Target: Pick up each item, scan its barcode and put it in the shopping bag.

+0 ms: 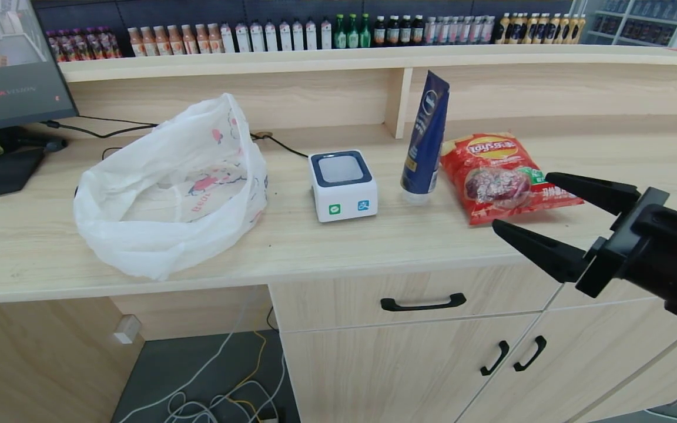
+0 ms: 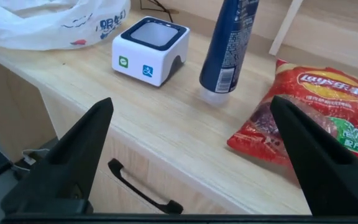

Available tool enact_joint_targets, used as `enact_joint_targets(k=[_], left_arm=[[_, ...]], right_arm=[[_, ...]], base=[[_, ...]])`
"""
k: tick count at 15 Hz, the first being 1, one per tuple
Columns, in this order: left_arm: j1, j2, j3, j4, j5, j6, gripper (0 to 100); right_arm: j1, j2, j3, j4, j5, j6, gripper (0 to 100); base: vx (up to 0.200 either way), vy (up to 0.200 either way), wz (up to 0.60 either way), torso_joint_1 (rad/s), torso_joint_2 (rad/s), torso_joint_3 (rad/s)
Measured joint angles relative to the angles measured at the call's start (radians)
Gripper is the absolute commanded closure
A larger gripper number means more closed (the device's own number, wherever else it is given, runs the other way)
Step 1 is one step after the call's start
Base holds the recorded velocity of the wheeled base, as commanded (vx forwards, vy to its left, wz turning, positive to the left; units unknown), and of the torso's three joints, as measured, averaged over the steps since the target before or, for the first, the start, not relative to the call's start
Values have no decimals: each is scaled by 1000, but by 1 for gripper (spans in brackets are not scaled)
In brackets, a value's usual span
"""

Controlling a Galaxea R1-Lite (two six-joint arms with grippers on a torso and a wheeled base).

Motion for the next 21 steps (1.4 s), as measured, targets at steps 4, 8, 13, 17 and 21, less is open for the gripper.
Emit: enact_joint_targets(k=[4, 8, 13, 17, 21], left_arm=[[0, 0, 0, 0, -1, 0, 0], [0, 0, 0, 0, 0, 0, 0], [0, 0, 0, 0, 0, 0, 0], [0, 0, 0, 0, -1, 0, 0], [0, 0, 0, 0, 0, 0, 0]], right_arm=[[42, 92, -108, -32, -20, 40, 0], [90, 183, -203, -34, -119, 86, 0], [158, 291, -293, -84, -306, 177, 0], [163, 362, -372, -115, -352, 153, 0], [163, 440, -436, -155, -411, 128, 0]], base=[[0, 0, 0, 0, 0, 0], [0, 0, 0, 0, 0, 0], [0, 0, 0, 0, 0, 0], [0, 0, 0, 0, 0, 0], [0, 0, 0, 0, 0, 0]])
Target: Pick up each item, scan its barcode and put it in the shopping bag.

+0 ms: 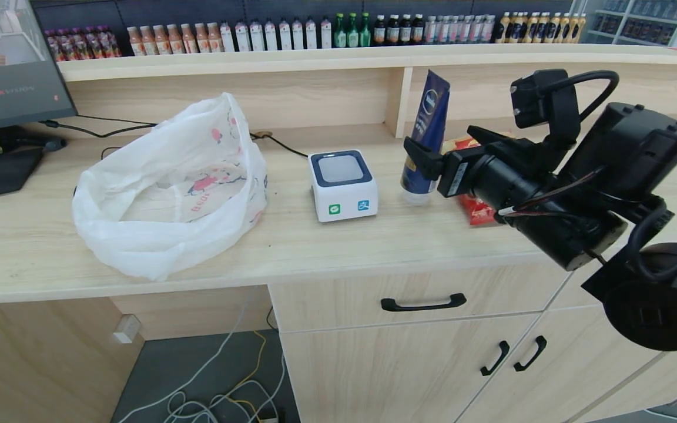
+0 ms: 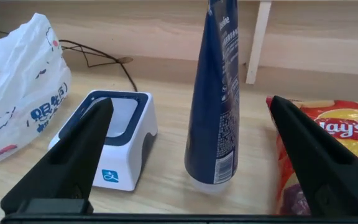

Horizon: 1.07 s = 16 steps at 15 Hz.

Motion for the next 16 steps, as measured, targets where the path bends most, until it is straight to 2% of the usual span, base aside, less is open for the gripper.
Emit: enact_joint_targets(k=[4, 16], left_arm=[[0, 0, 0, 0, 0, 0, 0], [0, 0, 0, 0, 0, 0, 0]], right_arm=[[-16, 65, -46, -40, -42, 9, 0], [-24, 226, -220, -41, -134, 110, 0]], base=[[0, 0, 0, 0, 0, 0], [0, 0, 0, 0, 0, 0]])
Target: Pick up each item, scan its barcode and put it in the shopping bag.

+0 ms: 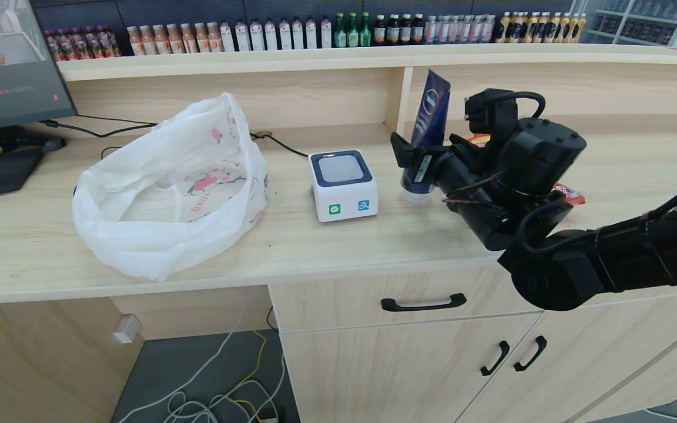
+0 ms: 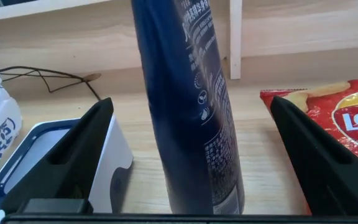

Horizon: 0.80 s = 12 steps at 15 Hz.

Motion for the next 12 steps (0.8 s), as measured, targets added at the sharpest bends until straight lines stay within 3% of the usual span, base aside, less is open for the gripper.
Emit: enact_joint_targets(k=[12], left_arm=[[0, 0, 0, 0, 0, 0, 0]], right_arm=[[-37, 73, -55, 0, -23, 24, 0]], base=[[0, 0, 0, 0, 0, 0]])
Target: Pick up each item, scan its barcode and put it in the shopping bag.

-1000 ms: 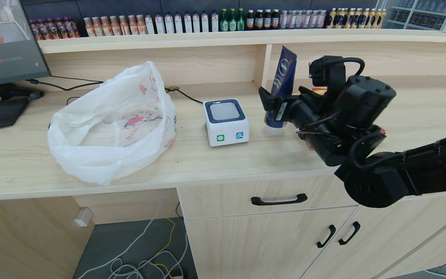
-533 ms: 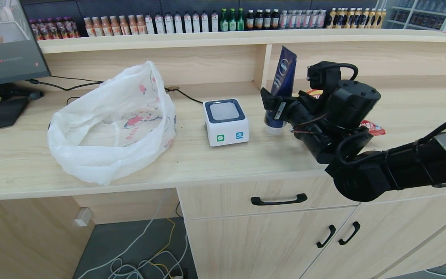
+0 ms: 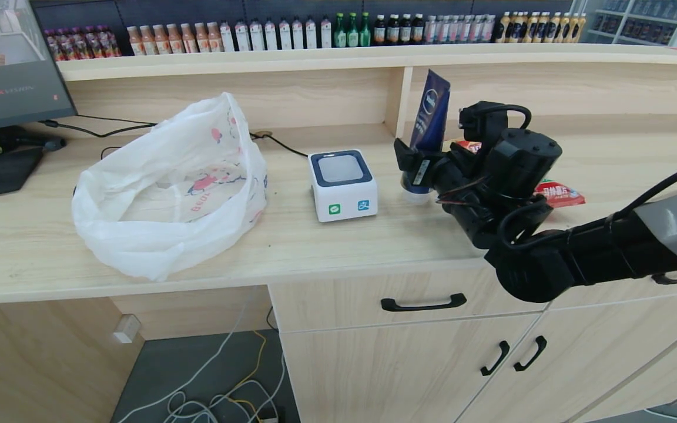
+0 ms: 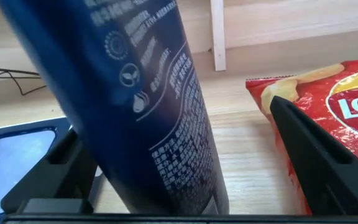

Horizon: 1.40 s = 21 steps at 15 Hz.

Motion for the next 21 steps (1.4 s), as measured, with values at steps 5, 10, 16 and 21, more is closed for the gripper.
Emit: enact_joint_targets(k=[5, 10, 16, 21], left_arm=[[0, 0, 0, 0, 0, 0, 0], [0, 0, 0, 0, 0, 0, 0], [0, 0, 0, 0, 0, 0, 0], [0, 0, 0, 0, 0, 0, 0]], right_arm=[[0, 17, 0, -1, 0, 0, 0], [0, 25, 6, -1, 0, -1, 100], [2, 26, 8, -28, -1, -6, 100], [3, 27, 20, -59, 1, -4, 100]], base=[[0, 0, 0, 0, 0, 0], [0, 0, 0, 0, 0, 0], [0, 0, 0, 0, 0, 0], [0, 0, 0, 0, 0, 0]])
